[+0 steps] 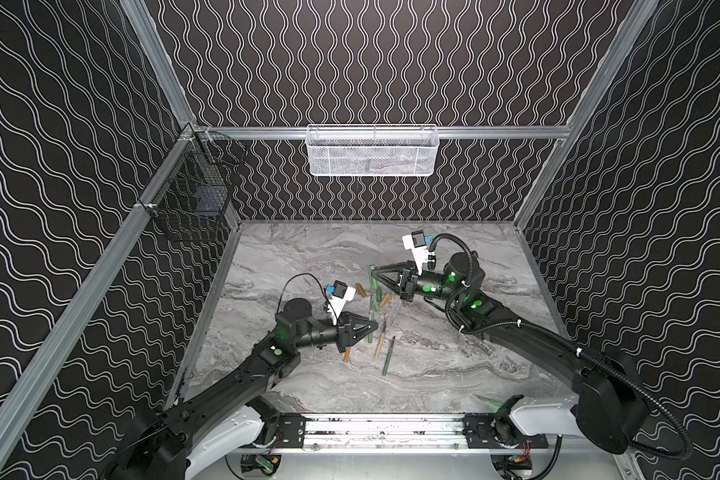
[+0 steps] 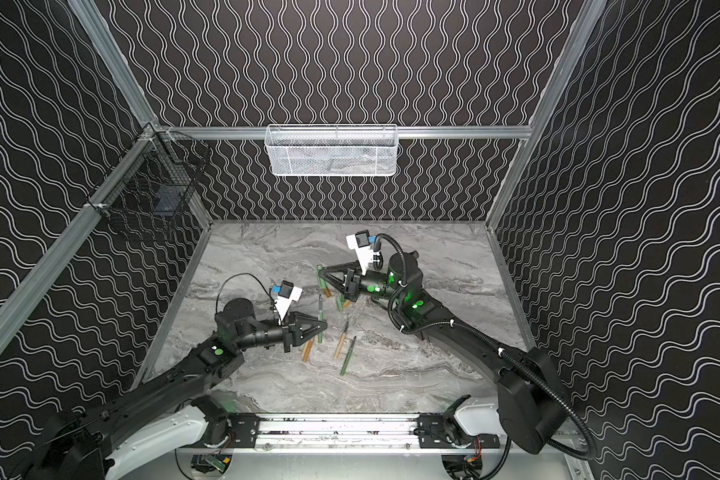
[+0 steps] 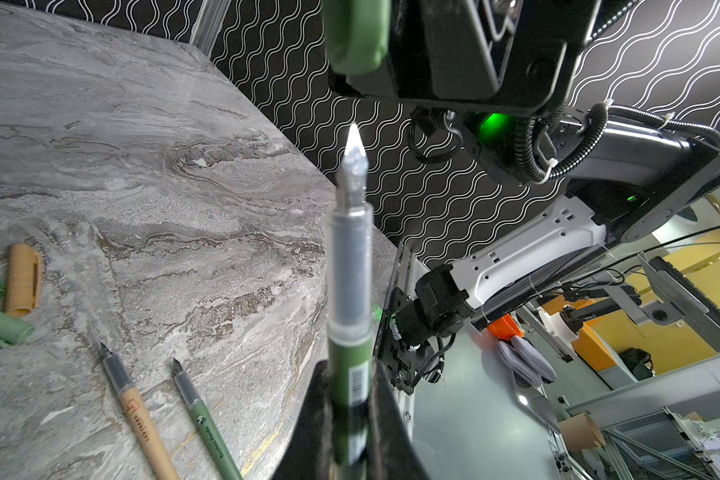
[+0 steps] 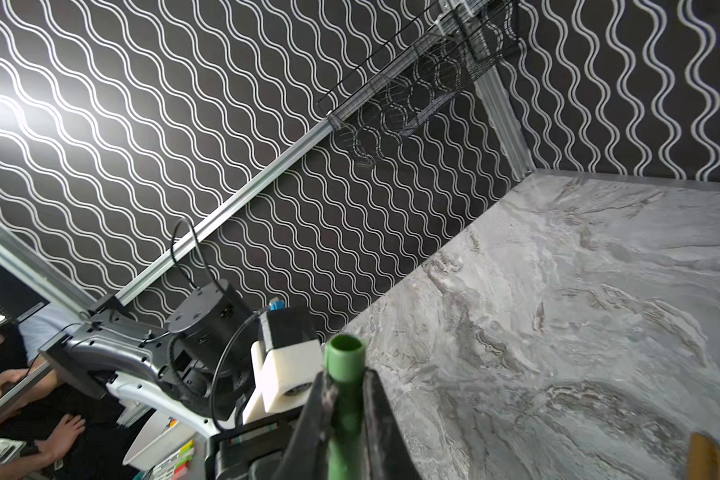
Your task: Insert the pens into the pen caps
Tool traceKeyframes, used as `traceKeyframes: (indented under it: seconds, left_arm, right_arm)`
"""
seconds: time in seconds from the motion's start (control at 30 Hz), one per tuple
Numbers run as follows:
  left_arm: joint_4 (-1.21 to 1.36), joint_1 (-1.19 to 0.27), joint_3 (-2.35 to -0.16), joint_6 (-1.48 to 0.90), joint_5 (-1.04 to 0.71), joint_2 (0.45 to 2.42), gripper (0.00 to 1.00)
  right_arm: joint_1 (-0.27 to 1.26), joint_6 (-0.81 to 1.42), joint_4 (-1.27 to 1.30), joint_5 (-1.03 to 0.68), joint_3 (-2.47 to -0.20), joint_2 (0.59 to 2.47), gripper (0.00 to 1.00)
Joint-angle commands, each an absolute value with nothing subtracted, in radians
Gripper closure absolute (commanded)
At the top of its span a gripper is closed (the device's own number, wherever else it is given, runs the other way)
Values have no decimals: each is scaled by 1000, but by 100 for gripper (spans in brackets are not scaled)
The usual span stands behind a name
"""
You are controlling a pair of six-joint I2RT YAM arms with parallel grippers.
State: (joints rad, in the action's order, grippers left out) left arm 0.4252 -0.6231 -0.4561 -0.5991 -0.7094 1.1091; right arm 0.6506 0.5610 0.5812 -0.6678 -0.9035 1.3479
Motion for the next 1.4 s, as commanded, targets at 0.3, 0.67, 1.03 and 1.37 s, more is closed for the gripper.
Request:
traceKeyframes:
  seconds: [0.3, 0.67, 1.03, 1.37]
  left_arm:
    - [299, -623, -480, -542, -611, 1024, 100]
    - [48, -623, -546, -480, -481, 907, 100]
    - [54, -624, -548, -479, -491, 913, 100]
    - [59, -623, -538, -480, -484, 903, 100]
  right_arm:
    - [656, 544, 492, -584, -916, 1338, 93]
    - [404, 588, 17, -385, -885, 1415, 92]
    - [239, 721, 17, -303, -716, 1552, 91]
    - [243, 534, -103, -325, -870, 1715, 88]
